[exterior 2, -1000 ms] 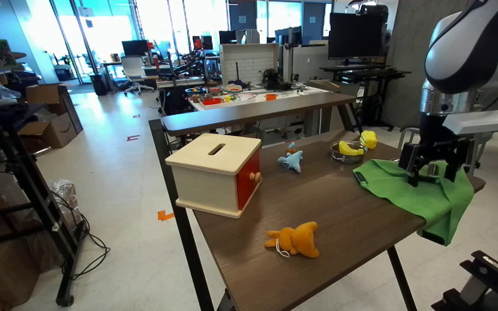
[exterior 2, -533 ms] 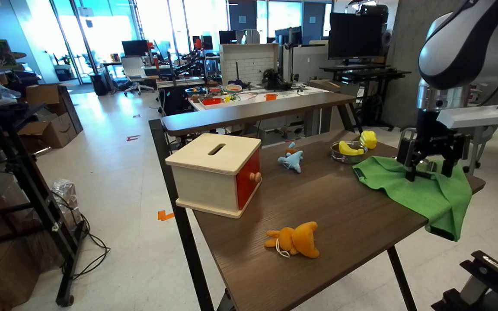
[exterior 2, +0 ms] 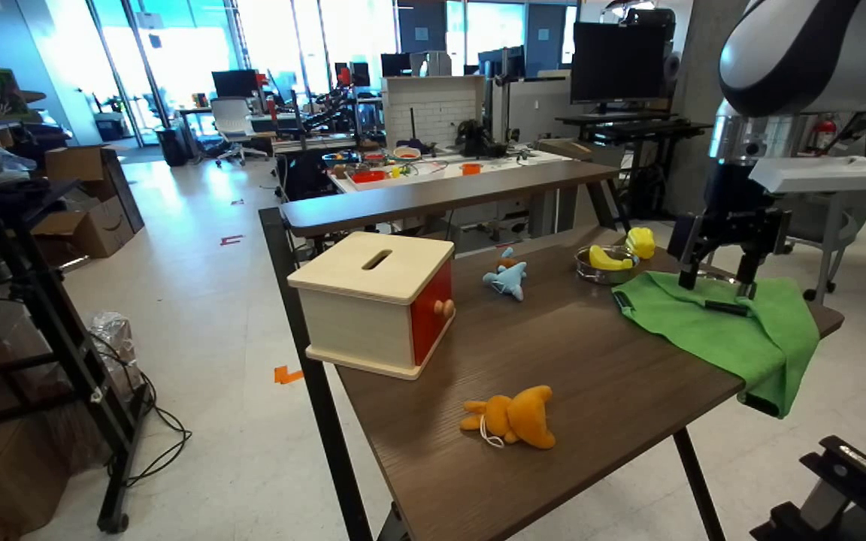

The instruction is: Move the cloth to the right

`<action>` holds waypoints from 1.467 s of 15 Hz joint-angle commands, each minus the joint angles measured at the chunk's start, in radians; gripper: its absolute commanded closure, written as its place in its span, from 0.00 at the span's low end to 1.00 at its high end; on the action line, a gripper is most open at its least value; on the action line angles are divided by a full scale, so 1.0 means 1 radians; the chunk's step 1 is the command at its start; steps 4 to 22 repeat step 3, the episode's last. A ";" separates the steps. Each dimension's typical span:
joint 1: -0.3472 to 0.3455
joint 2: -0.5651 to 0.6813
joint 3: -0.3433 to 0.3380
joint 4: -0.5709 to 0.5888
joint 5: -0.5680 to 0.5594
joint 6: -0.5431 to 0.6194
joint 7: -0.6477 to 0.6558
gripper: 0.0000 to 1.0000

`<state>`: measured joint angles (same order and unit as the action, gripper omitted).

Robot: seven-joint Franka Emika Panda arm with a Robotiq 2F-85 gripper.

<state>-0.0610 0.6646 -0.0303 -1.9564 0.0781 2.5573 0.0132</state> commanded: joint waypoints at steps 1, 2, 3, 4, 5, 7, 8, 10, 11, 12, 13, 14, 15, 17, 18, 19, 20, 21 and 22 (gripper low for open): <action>-0.016 -0.022 0.026 -0.012 0.017 0.004 -0.029 0.00; -0.028 -0.041 0.045 -0.026 0.031 0.006 -0.052 0.00; -0.035 -0.054 0.053 -0.035 0.034 0.007 -0.062 0.00; -0.035 -0.054 0.053 -0.035 0.034 0.007 -0.062 0.00; -0.035 -0.054 0.053 -0.035 0.034 0.007 -0.062 0.00; -0.035 -0.054 0.053 -0.035 0.034 0.007 -0.062 0.00; -0.035 -0.054 0.053 -0.035 0.034 0.007 -0.062 0.00; -0.035 -0.054 0.053 -0.035 0.034 0.007 -0.062 0.00; -0.035 -0.054 0.053 -0.035 0.034 0.007 -0.062 0.00; -0.035 -0.054 0.053 -0.035 0.034 0.007 -0.062 0.00; -0.035 -0.054 0.053 -0.035 0.034 0.007 -0.062 0.00; -0.035 -0.054 0.053 -0.035 0.034 0.007 -0.062 0.00; -0.035 -0.054 0.053 -0.035 0.034 0.007 -0.062 0.00; -0.035 -0.054 0.053 -0.035 0.034 0.007 -0.062 0.00; -0.035 -0.054 0.053 -0.035 0.034 0.007 -0.062 0.00; -0.035 -0.054 0.053 -0.035 0.034 0.007 -0.062 0.00; -0.035 -0.054 0.053 -0.035 0.034 0.007 -0.062 0.00; -0.035 -0.054 0.053 -0.035 0.034 0.007 -0.062 0.00; -0.035 -0.054 0.053 -0.035 0.034 0.007 -0.062 0.00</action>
